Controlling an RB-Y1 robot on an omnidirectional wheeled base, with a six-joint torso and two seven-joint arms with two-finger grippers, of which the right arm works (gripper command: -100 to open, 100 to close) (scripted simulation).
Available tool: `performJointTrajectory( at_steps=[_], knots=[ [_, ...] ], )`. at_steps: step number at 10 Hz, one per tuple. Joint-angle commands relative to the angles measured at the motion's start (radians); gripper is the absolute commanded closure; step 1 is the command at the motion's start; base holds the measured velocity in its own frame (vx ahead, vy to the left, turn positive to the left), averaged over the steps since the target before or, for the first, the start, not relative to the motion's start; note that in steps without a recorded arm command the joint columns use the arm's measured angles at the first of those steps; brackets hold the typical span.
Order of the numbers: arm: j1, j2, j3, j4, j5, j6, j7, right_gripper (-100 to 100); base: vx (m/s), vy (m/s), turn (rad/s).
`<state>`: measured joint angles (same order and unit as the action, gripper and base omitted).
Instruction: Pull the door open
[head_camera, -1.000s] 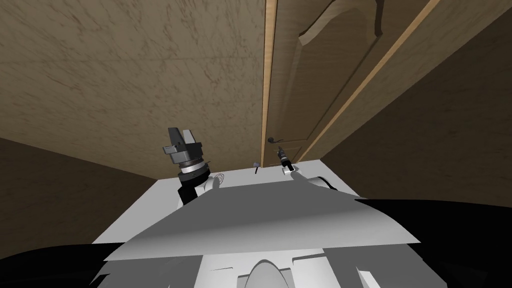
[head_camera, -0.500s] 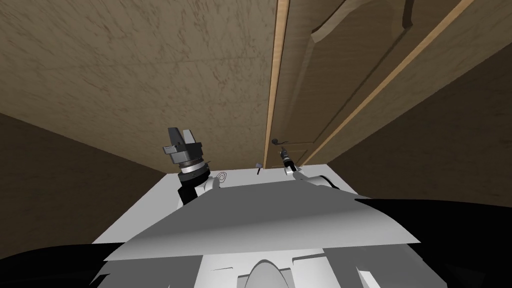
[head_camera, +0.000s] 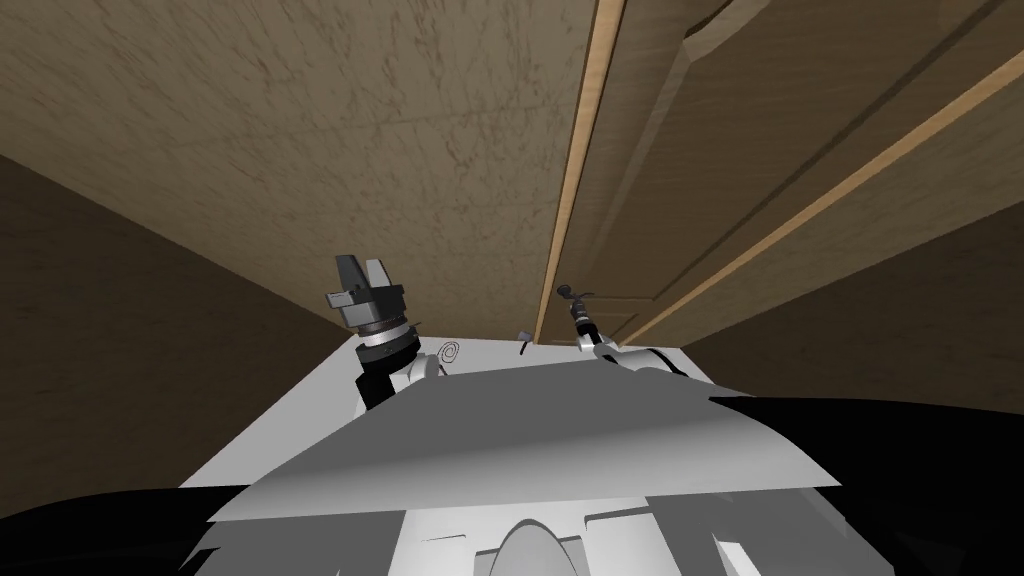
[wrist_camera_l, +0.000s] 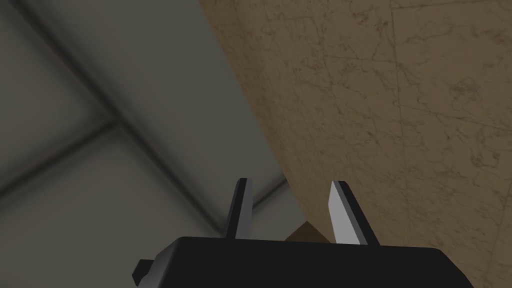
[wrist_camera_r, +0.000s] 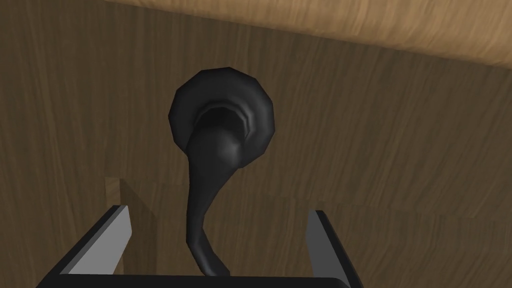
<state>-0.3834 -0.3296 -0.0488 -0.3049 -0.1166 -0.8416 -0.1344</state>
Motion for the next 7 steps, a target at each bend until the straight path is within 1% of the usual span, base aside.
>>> performJointTrajectory(
  at_steps=[1, 3, 4, 5, 6, 7],
  knots=[
    [0.031, -0.005, -0.004, -0.050, -0.009, 0.023, 0.003, -100, 0.113, -0.027, 0.038],
    [0.031, -0.005, -0.004, -0.055, -0.009, 0.023, 0.003, -100, 0.013, -0.002, -0.022],
    [0.032, -0.019, -0.011, -0.039, -0.025, 0.015, 0.003, -100, 0.111, -0.026, 0.168],
    [0.032, -0.021, -0.012, -0.037, -0.028, 0.014, 0.003, -100, 0.186, -0.041, 0.126],
    [0.035, -0.015, -0.011, -0.048, -0.025, 0.022, 0.007, -100, 0.075, -0.018, 0.018],
    [0.035, -0.015, -0.011, -0.048, -0.025, 0.022, 0.007, 100, -0.016, 0.003, -0.014]
  ],
)
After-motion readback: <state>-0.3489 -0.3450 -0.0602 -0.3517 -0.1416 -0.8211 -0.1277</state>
